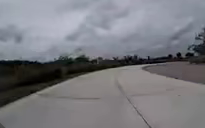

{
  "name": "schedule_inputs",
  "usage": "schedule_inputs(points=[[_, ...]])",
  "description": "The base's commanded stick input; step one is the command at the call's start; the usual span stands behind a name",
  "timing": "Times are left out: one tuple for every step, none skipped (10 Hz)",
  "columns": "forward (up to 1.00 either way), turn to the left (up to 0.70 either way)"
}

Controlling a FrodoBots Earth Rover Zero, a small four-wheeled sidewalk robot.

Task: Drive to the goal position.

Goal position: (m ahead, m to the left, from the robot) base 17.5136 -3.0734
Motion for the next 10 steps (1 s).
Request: schedule_inputs(points=[[0.85,0.0],[0.85,0.0],[0.85,0.0],[0.85,0.0],[0.85,0.0],[0.85,0.0],[0.85,0.0],[0.85,0.0],[0.85,0.0],[0.85,0.0]])
